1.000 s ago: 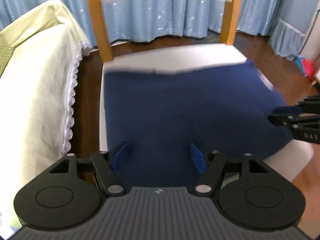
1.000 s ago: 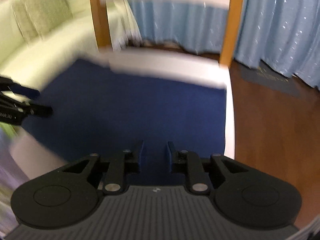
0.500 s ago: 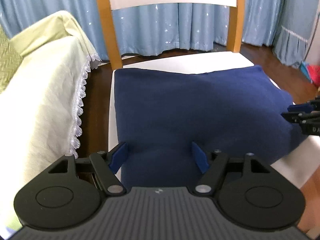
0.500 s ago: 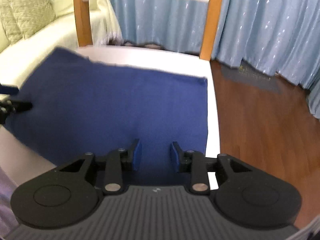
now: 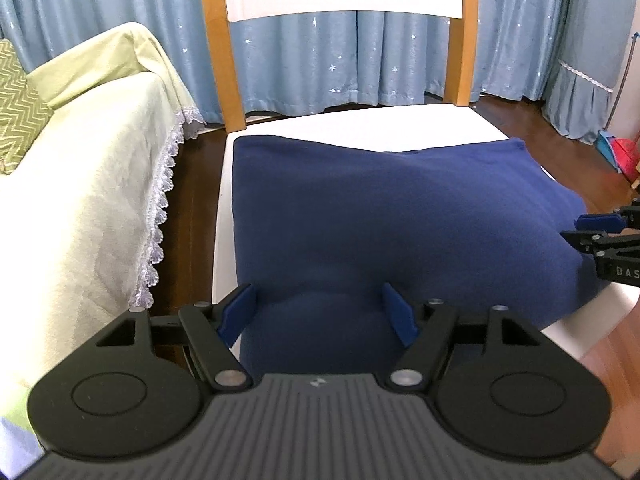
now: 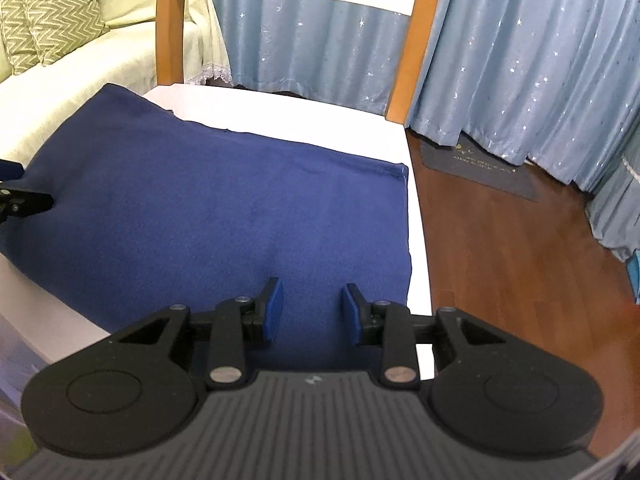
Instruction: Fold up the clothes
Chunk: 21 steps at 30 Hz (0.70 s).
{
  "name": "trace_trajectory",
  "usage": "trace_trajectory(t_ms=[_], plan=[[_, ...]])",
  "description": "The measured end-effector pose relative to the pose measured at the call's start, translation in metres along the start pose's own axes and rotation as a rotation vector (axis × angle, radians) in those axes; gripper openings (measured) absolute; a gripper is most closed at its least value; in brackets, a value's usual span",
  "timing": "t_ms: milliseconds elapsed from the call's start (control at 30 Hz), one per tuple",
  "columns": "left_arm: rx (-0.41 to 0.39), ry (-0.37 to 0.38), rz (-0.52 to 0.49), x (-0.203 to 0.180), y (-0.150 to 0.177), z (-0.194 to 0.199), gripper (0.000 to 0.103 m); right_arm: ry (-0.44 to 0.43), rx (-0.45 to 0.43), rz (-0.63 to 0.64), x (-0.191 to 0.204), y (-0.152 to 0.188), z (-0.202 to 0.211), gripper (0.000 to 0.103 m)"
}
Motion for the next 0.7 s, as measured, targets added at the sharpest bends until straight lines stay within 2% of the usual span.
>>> trace_trajectory(t_ms=[167, 400, 500, 600, 667, 700], plan=[[-0.017, -0.004, -0.003, -0.002, 0.006, 0.005, 0.072, -0.003, -0.012, 0.016, 0.000, -0.002, -0.002, 0.029], [-0.010, -0.004, -0.012, 0.001, -0.002, 0.001, 0.079, 0.008, -0.013, 0.003, -0.001, -0.005, -0.001, 0.031], [0.026, -0.034, 0.005, 0.001, -0.017, 0.013, 0.079, 0.020, -0.046, -0.062, -0.013, -0.016, 0.014, 0.036], [0.056, -0.069, 0.035, 0.002, -0.034, 0.041, 0.081, 0.021, -0.127, -0.180, -0.024, -0.031, 0.057, 0.057], [0.062, -0.078, 0.056, 0.003, -0.041, 0.061, 0.083, 0.016, -0.173, -0.249, -0.028, -0.039, 0.092, 0.062], [0.064, -0.086, 0.071, 0.003, -0.046, 0.077, 0.087, 0.015, -0.189, -0.271, -0.027, -0.041, 0.110, 0.069]])
Point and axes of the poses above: each gripper's, at about its wrist camera, not at the fingertips, and z roughly against the way its jaws point, x to its left, y to its underside, the point moved 7 cm from there along -z, roughly the way its jaws point, and after that the axes turned 9 degrees about z, right-handed, at the moved point
